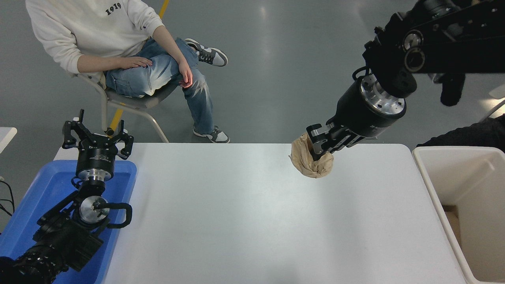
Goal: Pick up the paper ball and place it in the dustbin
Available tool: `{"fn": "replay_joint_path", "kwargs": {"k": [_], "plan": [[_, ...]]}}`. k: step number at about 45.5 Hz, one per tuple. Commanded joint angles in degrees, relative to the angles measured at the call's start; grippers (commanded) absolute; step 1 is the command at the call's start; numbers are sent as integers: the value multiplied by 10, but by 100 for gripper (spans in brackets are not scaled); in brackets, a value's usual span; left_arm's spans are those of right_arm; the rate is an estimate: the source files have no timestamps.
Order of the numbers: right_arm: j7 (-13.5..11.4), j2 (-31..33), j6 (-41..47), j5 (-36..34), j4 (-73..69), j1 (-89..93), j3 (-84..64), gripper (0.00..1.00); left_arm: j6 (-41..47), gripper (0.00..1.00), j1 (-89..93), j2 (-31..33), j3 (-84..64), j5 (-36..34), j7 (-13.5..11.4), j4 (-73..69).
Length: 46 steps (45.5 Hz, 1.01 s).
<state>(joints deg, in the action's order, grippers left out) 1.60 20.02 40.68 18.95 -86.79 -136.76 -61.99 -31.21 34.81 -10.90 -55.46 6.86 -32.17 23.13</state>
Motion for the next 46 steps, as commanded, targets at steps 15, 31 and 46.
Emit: {"fn": "replay_joint_path", "kwargs": {"k": [15,31,46], "plan": [[15,339,-67,311,222,184,-42,0,0,99,1,0,0,0,0,0],[42,325,-297,262,398,584,154,0,0,99,0,0,0,0,0,1],[42,168,-376,130,621,933,376,0,0,99,0,0,0,1,0,0]]}}
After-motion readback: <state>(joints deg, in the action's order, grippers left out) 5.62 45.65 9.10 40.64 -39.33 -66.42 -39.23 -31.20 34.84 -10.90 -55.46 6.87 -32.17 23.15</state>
